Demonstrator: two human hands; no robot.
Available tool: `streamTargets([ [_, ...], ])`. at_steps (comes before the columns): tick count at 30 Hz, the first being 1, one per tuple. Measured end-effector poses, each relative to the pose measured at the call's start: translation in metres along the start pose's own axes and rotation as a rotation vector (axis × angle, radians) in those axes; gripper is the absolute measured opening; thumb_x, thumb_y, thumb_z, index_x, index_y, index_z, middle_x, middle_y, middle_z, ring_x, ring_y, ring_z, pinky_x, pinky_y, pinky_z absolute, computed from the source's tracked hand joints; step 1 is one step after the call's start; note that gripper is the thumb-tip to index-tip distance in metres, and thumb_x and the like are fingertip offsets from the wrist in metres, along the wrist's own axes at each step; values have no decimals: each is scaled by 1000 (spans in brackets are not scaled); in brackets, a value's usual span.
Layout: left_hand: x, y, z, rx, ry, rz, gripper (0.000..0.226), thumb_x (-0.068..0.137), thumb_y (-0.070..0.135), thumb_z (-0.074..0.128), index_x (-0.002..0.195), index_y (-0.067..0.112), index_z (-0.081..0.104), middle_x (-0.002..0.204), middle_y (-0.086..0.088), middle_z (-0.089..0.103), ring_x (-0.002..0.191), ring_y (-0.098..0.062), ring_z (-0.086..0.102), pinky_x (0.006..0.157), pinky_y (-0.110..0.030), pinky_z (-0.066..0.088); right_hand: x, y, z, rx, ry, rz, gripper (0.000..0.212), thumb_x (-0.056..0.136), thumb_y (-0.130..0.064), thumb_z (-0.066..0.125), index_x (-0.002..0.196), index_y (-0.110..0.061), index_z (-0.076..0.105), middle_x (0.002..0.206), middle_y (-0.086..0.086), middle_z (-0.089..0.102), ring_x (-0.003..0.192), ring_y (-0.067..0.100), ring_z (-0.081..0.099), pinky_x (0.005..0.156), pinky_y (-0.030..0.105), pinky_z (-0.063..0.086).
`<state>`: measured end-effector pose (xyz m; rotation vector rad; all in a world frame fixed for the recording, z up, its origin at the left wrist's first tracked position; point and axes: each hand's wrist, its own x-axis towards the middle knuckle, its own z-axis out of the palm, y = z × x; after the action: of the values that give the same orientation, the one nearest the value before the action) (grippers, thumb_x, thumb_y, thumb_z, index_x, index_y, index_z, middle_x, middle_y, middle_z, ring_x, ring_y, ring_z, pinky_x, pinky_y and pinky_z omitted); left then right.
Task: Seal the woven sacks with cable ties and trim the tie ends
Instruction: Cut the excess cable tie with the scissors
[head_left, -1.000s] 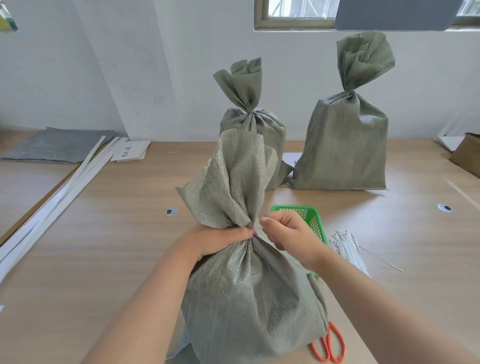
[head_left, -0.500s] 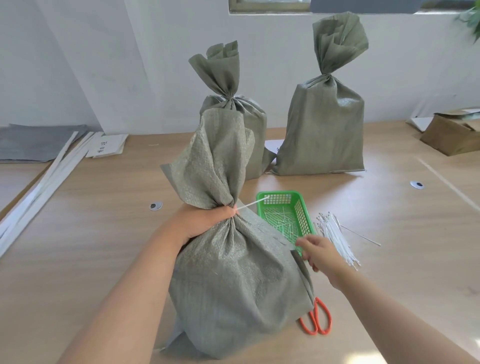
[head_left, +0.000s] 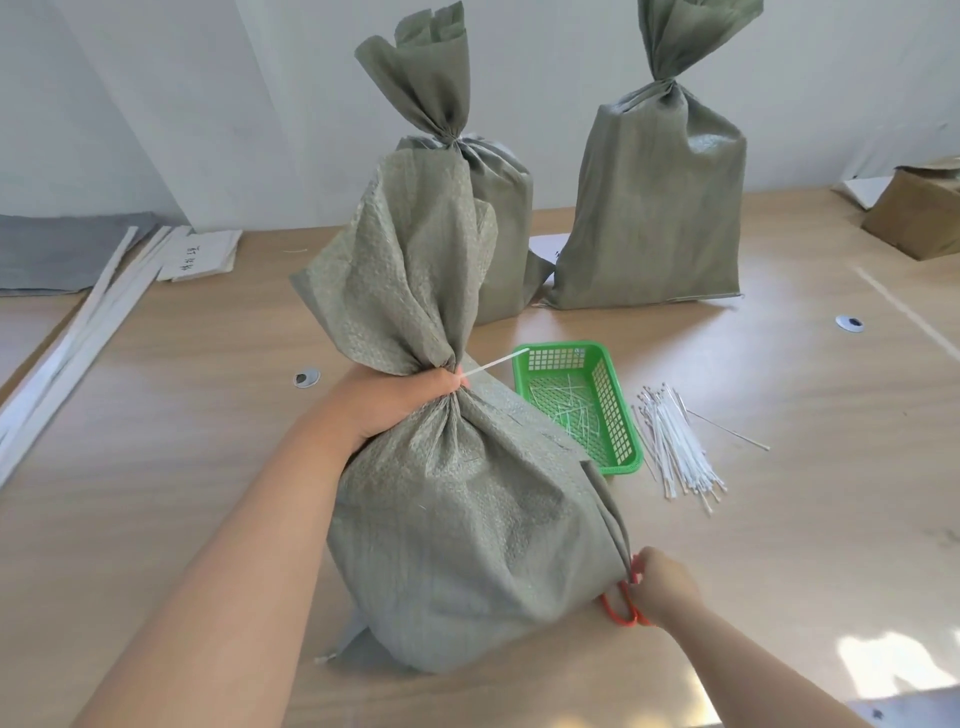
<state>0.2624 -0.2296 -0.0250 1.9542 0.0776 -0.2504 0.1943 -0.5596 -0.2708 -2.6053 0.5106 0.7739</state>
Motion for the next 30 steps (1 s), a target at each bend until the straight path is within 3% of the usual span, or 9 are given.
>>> streamTargets([
  [6,2,-2,1,-17,-5,49,10,81,32,77,88,27,82,99,9,78,101,-8,70,99,-35,52,1,-5,19,-47,60,5,31,78,-31,62,87,-18,36,89,2,56,101,30,65,66,28,38],
  [10,3,-2,1,-11,-15,63,30,65,49,74,87,30,82,101,11,78,102,-5,69,100,-33,50,3,-4,21,44,100,-22,27,80,-24,61,88,-14,36,69,-5,40,98,36,64,65,30,36],
  [16,5,-1,2,-15,-14,63,35,60,53,71,85,31,81,101,10,78,104,-8,69,101,-35,50,6,3,18,13,77,3,34,82,-36,61,96,-15,39,97,6,64,99,32,65,66,30,39],
  [21,1,3,1,-51,-17,3,30,64,44,78,90,27,82,98,11,78,93,0,70,88,-25,51,-4,23,1,-27,108,2,34,88,-49,51,106,-22,42,97,1,64,94,28,65,69,31,46],
  [24,-1,6,2,-78,-1,-22,19,80,30,81,97,24,79,91,14,77,77,11,67,66,-8,48,-7,36,-20,-4,94,42,42,81,-29,60,120,-26,46,103,2,63,92,26,63,71,30,50],
  [26,0,4,1,-94,0,-38,12,83,29,79,94,26,77,85,20,74,77,10,67,58,-6,45,-9,41,-32,54,120,63,52,75,-20,60,125,-27,48,100,2,61,91,26,62,72,30,51],
  [30,2,3,-2,-138,-14,-47,15,80,27,83,89,31,72,91,15,75,95,-7,70,85,-27,53,-13,31,-56,387,283,25,43,78,-17,66,119,-26,60,89,0,69,76,26,65,65,39,57],
])
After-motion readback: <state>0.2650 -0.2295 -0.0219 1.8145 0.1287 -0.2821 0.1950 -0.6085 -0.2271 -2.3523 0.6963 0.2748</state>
